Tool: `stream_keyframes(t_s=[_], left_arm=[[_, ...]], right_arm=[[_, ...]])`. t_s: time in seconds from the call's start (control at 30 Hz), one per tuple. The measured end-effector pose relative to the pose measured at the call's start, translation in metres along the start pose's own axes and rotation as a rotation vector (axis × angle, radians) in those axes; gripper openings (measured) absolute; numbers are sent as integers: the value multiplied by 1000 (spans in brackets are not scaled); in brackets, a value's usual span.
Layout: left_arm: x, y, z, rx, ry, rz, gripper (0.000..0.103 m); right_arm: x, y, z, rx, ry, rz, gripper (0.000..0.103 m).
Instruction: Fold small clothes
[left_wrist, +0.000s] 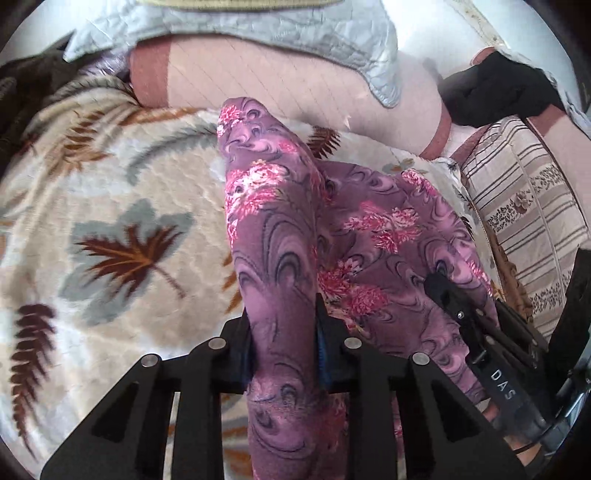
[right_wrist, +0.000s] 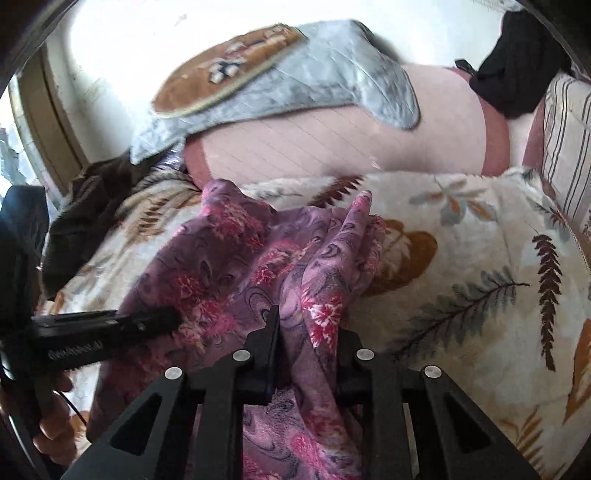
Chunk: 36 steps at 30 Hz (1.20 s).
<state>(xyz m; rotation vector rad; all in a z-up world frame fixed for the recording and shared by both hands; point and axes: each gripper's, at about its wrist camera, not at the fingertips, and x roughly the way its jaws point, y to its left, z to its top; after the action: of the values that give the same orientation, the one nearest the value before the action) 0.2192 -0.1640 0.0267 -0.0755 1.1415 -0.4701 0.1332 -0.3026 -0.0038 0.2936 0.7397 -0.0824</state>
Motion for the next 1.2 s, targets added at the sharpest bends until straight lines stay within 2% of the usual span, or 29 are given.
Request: stream_keyframes(t_s=[0.13,0.3,0.5,0.6,0.67,0.73,0.8,0.9,0.97,1.03,1.2], left_arm=[[-29,18,-15,-26,-15,-3,23],[-61,53,-44,-74,-13,-5,23],[-87,101,-89,-156,-2,-16,23],[-86,124,-115,-180,18,-15,24],[-70,139,-133,-205,67,0,24],[-55,149,-144,-214,112,31,32],[-56,158,-151,-219,103,-5,37],[-73,162,-148,-213,79,-40,36],[-88,158,-133,-177,9,-39,37],[-91,150,-116,-154,-16,-42,40],[-53,145,-68,-107,17,3,41]], right_arm=[[-18,23,-6,17,-5,40,21],[-34,53,-23,59,4,130,21],[-30,82,-63,155,73,255,21],[-18,86,-93,227,127,321,21],[-2,86,-116,262,186,336,21],[19,87,-139,260,269,298,23],[24,79,-147,291,268,327,25],[17,67,-134,335,263,332,32],[12,57,-116,349,195,288,32],[18,54,-102,373,153,269,32],[71,56,-79,453,213,252,31]])
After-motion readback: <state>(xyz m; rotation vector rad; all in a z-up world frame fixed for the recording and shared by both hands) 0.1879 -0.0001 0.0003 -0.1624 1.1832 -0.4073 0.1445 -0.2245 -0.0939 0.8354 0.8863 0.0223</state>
